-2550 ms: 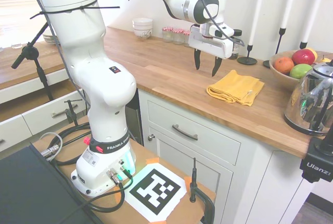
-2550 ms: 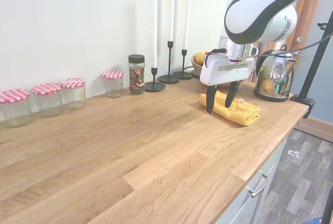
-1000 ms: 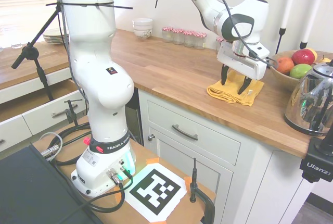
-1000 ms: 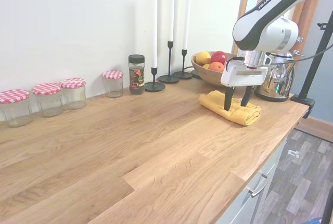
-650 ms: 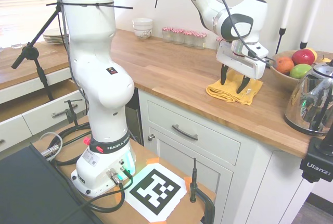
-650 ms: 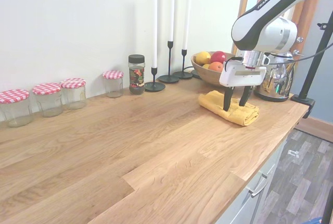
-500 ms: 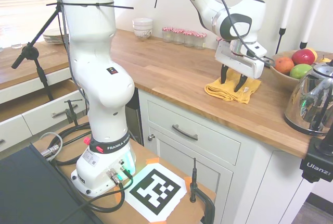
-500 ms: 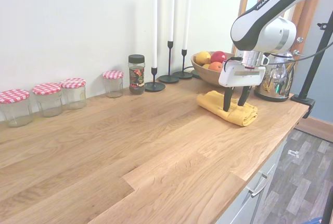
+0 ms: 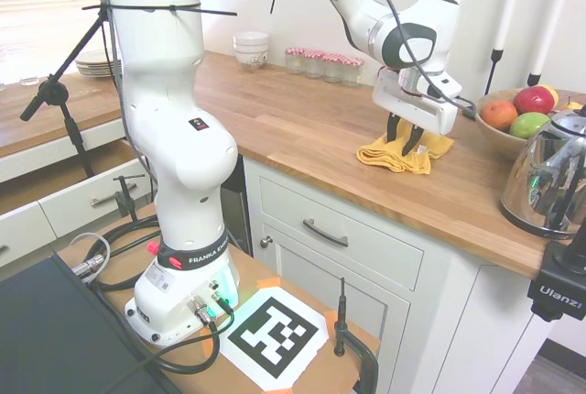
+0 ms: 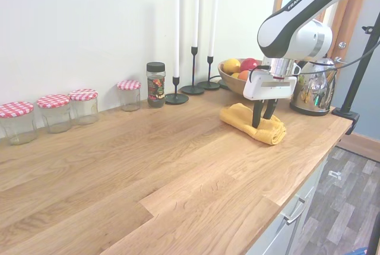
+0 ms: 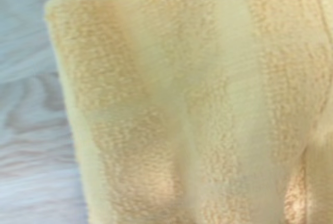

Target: Wipe the counter

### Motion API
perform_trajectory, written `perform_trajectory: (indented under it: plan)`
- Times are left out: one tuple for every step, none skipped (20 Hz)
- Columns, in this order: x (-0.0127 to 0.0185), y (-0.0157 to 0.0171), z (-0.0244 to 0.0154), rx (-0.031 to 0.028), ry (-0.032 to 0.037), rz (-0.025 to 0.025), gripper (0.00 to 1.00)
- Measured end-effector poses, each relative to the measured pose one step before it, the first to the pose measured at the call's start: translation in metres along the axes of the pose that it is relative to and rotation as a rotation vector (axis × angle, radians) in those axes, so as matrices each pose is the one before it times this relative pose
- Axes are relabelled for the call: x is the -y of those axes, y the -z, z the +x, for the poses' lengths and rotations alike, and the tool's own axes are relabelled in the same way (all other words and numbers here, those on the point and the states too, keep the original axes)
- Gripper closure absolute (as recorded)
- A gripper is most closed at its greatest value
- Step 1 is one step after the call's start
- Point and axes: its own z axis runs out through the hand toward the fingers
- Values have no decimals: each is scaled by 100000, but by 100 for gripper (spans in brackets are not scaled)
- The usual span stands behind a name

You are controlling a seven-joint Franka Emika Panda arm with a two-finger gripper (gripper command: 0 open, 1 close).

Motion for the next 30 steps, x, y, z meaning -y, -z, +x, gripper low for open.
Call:
perform_trajectory:
  plan:
    - [161,7,-91,36,15,79,100]
    - [102,12,-53,17,6,72,100]
    - [56,16,-21,-1,-26,60,100]
    - [26,13,-5,12,-62,51,100]
    - [12,11,1,24,-96,70,100]
    - [25,48,24,4,-78,98,100]
    - [75,137,60,-18,-29,152,100]
    - [98,177,83,-59,-10,181,100]
    - [93,156,85,-70,-32,188,100]
    - [64,109,57,-11,-26,116,100]
    - [29,42,50,-9,-43,44,100]
    - [1,-4,32,1,-41,-8,100]
    - [-7,-27,19,28,-31,-39,100]
    - [3,-18,9,17,-5,-26,100]
    - [3,2,5,-7,0,2,100]
    - [9,13,8,-25,7,16,100]
    - [32,26,22,-33,30,17,100]
    - [105,24,37,-7,148,-45,100]
    - [220,-40,9,169,337,-204,100]
    - [344,-169,-78,301,555,-379,100]
    - [517,-347,-237,331,697,-650,100]
    - [709,-458,-405,289,788,-896,100]
    - [872,-255,-486,-192,974,-707,100]
    - [1035,-130,-717,-571,1180,-882,100]
    - [1300,-153,-989,-1001,1534,-1171,100]
    - [1347,-145,-1089,-1201,1499,-1255,100]
    - [1466,-103,-1222,-1418,1697,-1342,100]
    - [1582,-58,-1428,-1604,1903,-1247,100]
    - [1668,-31,-1696,-1665,1930,-1224,100]
    - [1600,29,-1826,-1244,1906,-1059,100]
